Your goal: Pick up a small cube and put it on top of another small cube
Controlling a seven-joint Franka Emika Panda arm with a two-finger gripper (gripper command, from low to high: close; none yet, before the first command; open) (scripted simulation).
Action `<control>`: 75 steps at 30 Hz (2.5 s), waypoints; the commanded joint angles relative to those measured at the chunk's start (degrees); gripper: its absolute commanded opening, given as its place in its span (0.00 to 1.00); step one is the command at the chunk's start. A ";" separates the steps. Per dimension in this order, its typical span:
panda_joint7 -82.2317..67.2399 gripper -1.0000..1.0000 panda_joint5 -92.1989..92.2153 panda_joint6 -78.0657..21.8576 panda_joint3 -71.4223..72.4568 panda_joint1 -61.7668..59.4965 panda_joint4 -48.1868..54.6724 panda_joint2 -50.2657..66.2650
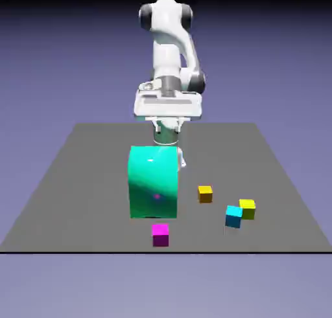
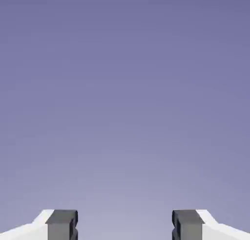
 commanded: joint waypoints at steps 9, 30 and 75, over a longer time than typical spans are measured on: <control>-3.54 0.50 -18.36 -21.97 6.17 -0.12 11.17 18.69; -11.79 0.50 -61.21 -73.21 20.55 -0.39 37.24 62.30; -13.20 0.00 -27.98 -108.08 5.51 48.18 78.06 85.01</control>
